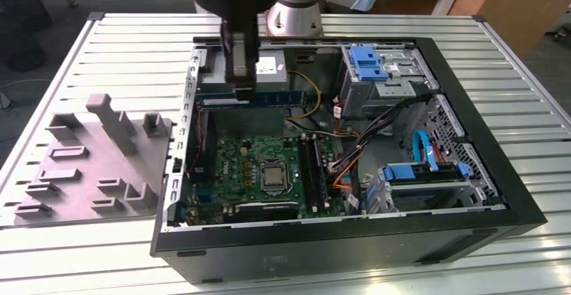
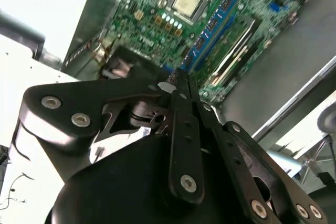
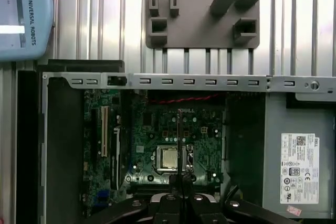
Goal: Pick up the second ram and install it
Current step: 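Pick up the second ram and move it above second insertion slot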
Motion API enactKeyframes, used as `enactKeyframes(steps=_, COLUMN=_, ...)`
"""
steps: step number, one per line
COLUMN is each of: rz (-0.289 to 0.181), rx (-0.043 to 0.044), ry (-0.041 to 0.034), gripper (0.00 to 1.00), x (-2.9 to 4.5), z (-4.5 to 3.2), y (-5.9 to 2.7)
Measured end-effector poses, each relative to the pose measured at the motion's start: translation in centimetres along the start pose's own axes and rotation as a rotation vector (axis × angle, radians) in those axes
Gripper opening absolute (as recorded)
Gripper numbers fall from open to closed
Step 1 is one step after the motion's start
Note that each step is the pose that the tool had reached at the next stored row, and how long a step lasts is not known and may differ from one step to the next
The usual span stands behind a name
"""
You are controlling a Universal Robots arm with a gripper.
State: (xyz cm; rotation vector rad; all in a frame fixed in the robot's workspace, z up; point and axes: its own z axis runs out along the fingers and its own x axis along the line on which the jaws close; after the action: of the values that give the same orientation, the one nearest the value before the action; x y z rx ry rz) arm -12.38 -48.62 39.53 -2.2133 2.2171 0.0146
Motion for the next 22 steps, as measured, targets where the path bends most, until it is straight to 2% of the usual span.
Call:
enactKeyframes(steps=7, rz=0.0, rx=0.0, ry=-0.0001, gripper=0.11, x=0.0, z=0.13, y=-2.72)
enactKeyframes(steps=11, rz=0.0, rx=0.0, ry=-0.0001, gripper=0.11, x=0.0, z=0.19, y=-3.98)
enactKeyframes(steps=17, rz=0.0, rx=0.0, ry=-0.0002, gripper=0.11, x=-0.01, z=0.22, y=-4.05)
enactKeyframes(steps=22, rz=0.0, rx=0.0, ry=-0.0067, gripper=0.11, x=0.01, z=1.0, y=-4.05)
